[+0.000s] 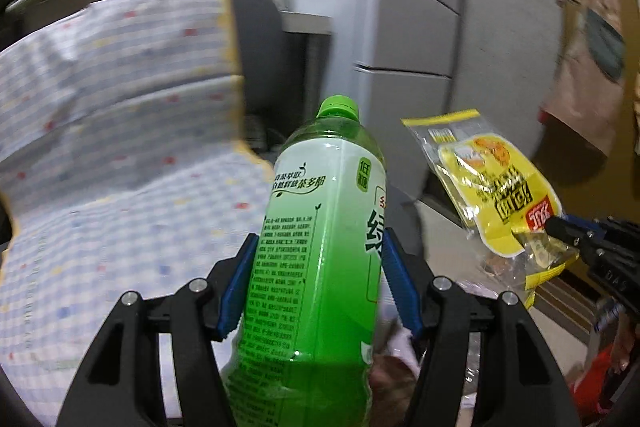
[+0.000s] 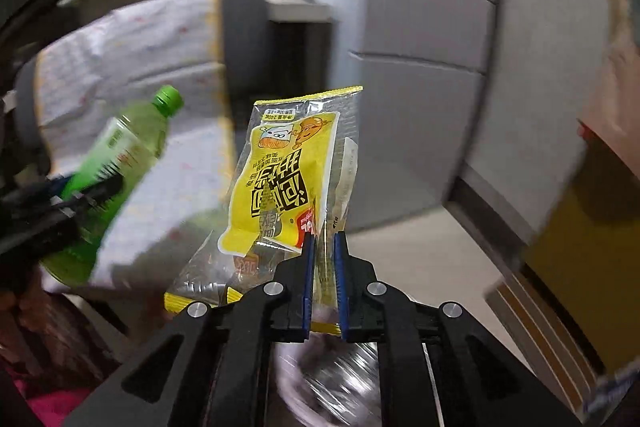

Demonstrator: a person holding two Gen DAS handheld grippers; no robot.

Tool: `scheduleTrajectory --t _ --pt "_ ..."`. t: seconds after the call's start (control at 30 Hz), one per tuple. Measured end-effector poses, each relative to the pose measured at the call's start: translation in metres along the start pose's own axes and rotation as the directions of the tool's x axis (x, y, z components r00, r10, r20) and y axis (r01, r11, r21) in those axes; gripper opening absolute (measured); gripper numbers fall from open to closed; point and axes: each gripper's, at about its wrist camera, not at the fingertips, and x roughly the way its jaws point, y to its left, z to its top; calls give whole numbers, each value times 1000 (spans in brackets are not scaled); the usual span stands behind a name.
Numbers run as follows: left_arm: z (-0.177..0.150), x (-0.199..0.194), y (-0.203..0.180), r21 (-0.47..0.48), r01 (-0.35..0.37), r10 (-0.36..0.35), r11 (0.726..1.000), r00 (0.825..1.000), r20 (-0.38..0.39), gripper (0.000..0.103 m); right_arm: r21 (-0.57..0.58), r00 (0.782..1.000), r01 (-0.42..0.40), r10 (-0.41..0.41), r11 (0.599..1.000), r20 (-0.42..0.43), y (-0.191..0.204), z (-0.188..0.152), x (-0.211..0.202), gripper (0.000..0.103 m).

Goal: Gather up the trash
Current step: 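Carry the bottle and snack packet to the bin and release both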

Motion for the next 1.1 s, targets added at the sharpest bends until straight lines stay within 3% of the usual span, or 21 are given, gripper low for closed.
scheduleTrajectory --t 0.2,0.27,0.33,0.47,0.77,1.1 --pt "-3 17 -32 52 43 -41 998 998 -38 59 87 989 112 -103 990 -102 -44 -50 28 18" --pt "-1 23 -33 55 52 -49 997 997 -52 59 84 982 139 -127 987 -138 -49 -63 40 27" --pt "-1 29 -33 56 54 -51 997 997 -62 59 85 973 156 -138 984 -187 -54 -76 55 53" --pt "-5 32 -41 64 71 -65 995 994 -85 59 103 965 162 -135 982 -226 -65 -93 61 54" --pt "-19 31 -66 117 152 -140 981 985 -102 59 219 991 126 -114 968 -65 -73 -53 20 54" --pt "-12 41 -146 234 325 -302 916 945 -126 60 310 983 124 -160 943 94 -101 -20 -33 54"
